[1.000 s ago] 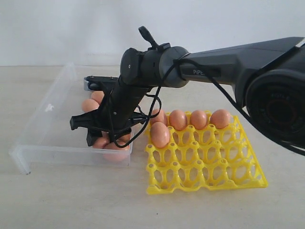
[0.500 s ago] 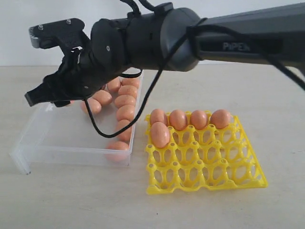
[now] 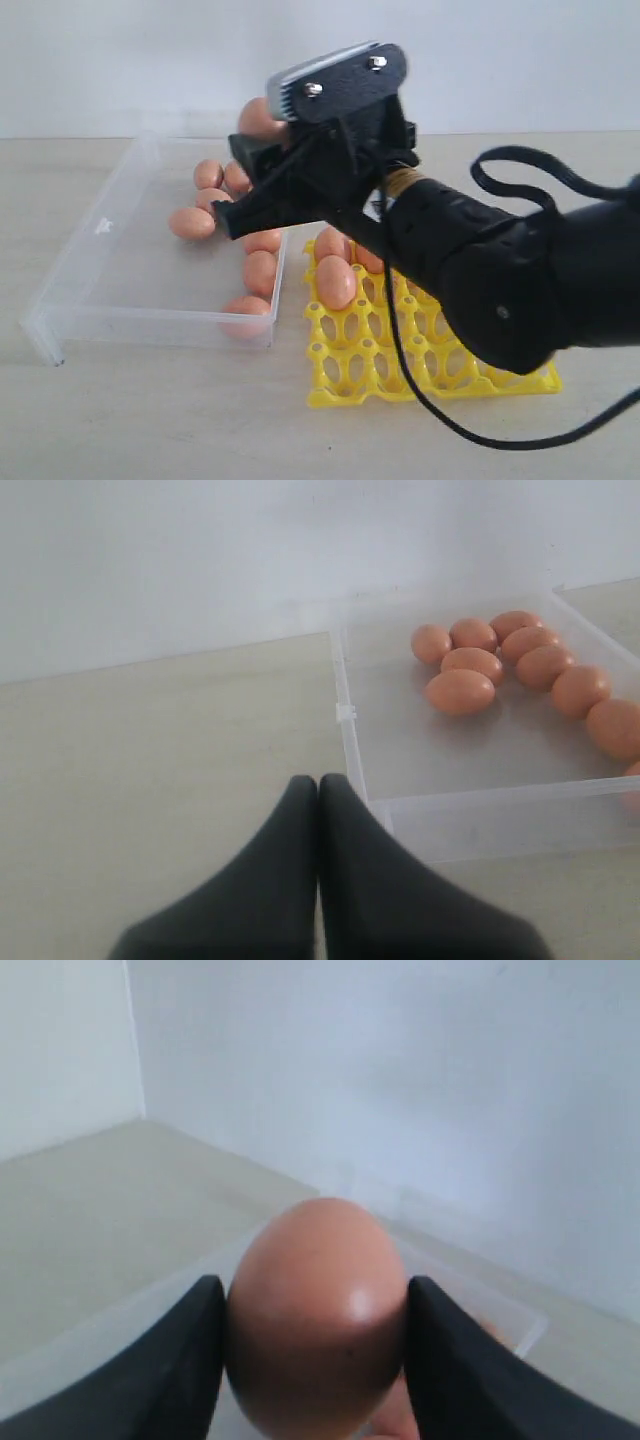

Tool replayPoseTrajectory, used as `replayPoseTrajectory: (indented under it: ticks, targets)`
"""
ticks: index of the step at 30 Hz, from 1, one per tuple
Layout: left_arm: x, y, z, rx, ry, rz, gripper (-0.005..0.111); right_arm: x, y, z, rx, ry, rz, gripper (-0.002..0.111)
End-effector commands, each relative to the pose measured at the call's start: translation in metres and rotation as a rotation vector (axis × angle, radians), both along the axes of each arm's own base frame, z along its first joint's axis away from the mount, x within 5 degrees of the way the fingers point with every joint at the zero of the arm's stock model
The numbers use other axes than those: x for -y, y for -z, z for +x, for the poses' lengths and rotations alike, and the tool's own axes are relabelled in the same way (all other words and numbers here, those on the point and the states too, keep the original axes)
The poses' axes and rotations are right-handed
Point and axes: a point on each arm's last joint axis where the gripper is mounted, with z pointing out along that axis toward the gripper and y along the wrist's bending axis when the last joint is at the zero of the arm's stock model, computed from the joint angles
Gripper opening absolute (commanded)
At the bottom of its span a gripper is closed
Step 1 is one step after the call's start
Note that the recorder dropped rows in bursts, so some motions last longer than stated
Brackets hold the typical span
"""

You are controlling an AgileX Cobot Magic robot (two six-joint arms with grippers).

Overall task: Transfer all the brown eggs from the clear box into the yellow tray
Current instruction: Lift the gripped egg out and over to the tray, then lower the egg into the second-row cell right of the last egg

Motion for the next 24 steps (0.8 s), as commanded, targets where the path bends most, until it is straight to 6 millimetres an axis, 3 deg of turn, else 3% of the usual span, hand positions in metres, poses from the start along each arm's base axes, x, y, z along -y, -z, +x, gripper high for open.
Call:
replayPoseTrajectory:
  ticks: [1, 6, 9, 11, 13, 15, 17, 20, 24]
  targets:
    - [0.000, -0.001, 0.000, 0.015, 0.005, -0.016, -0.004, 0.040, -0.013, 0.005, 0.141, 0.203, 0.088, 0.000]
    - [0.000, -0.001, 0.000, 0.015, 0.005, -0.016, -0.004, 0.079, -0.023, 0.040, -0.002, 0.269, 0.045, 0.000]
    - [0.001, -0.001, 0.000, 0.015, 0.016, -0.016, -0.004, 0.095, -0.023, 0.060, -0.183, 0.209, 0.006, 0.000]
    - [0.003, -0.001, 0.000, 0.015, 0.044, -0.016, -0.004, 0.102, -0.025, 0.067, -0.184, 0.087, -0.048, 0.000]
    - [0.004, -0.001, 0.000, 0.015, 0.072, -0.016, -0.004, 0.104, -0.029, 0.063, -0.143, -0.119, -0.019, 0.000]
    - [0.005, -0.001, 0.000, 0.014, 0.092, -0.017, -0.004, 0.108, -0.031, 0.054, -0.216, -0.286, 0.056, 0.000]
    - [0.006, -0.001, 0.000, 0.014, 0.101, -0.017, -0.004, 0.117, -0.029, 0.051, -0.238, -0.358, 0.038, 0.000]
    - [0.006, -0.001, 0.000, 0.014, 0.101, -0.017, -0.004, 0.130, -0.026, 0.055, -0.275, -0.327, 0.029, 0.000]
    - [0.006, -0.001, 0.000, 0.014, 0.101, -0.017, -0.004, 0.119, 0.010, 0.056, -0.411, -0.434, -0.033, 0.000]
